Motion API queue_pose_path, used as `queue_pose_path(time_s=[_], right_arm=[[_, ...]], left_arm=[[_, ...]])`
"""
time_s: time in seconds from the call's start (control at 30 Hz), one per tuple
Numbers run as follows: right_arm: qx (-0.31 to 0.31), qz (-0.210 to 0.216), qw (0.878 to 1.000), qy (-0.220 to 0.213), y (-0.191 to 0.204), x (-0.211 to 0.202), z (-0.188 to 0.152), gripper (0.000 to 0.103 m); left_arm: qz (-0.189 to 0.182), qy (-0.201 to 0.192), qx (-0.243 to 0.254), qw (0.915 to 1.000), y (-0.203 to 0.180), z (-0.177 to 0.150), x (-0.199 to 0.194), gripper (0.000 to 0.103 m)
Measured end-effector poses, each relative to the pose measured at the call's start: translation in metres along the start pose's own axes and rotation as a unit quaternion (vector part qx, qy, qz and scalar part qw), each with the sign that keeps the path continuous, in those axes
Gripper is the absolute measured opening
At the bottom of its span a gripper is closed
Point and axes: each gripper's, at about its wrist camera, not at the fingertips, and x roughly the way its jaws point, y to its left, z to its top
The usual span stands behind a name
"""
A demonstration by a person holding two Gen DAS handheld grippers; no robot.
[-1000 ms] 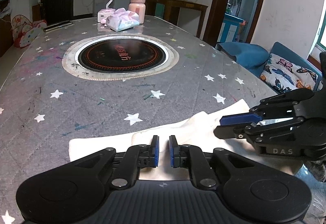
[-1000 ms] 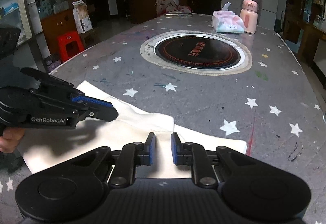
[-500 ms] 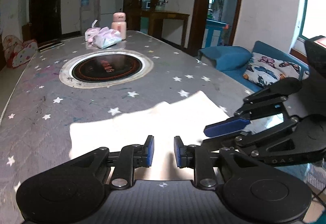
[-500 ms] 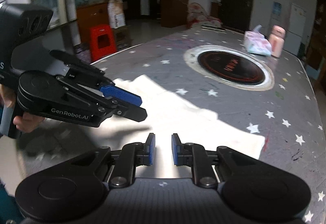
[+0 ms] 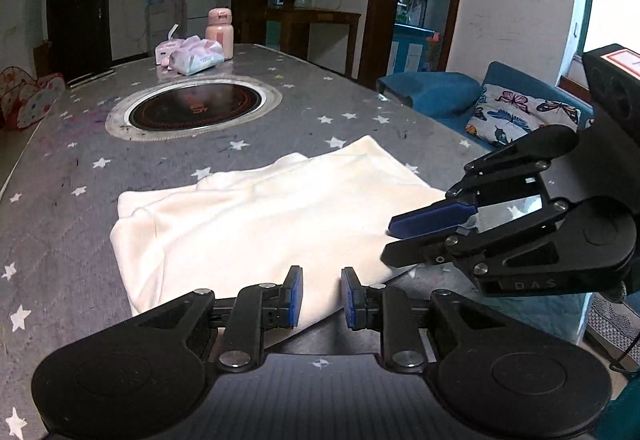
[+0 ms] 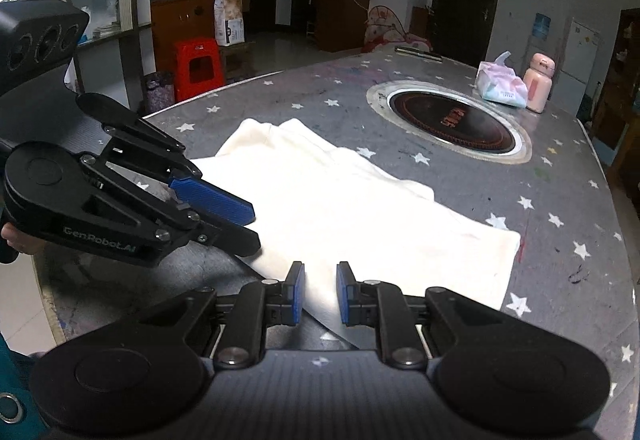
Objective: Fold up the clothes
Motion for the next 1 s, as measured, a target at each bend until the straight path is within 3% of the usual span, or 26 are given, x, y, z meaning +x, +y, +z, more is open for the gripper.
queue_pose_path(time_s=[0.47, 0.7, 1.0], right_arm=[[0.045, -0.001, 0.999, -0.008, -0.009, 0.005, -0.006, 0.015], [0.064, -0.034, 0.997, 0.000, -0.025, -0.001, -0.014, 0.015], [0.078, -0.045, 0.996, 0.006, -0.041, 0.002, -0.010, 0.018]], left_arm=[[-0.001, 0.004, -0.013, 0.9999, 0.007, -0.002, 0.006, 0.024], [-0.007, 0.005, -0.019, 0.9998, 0.010, -0.002, 0.006, 0.025], [-0.010, 0.007, -0.024, 0.9996, 0.014, 0.000, 0.006, 0.025]])
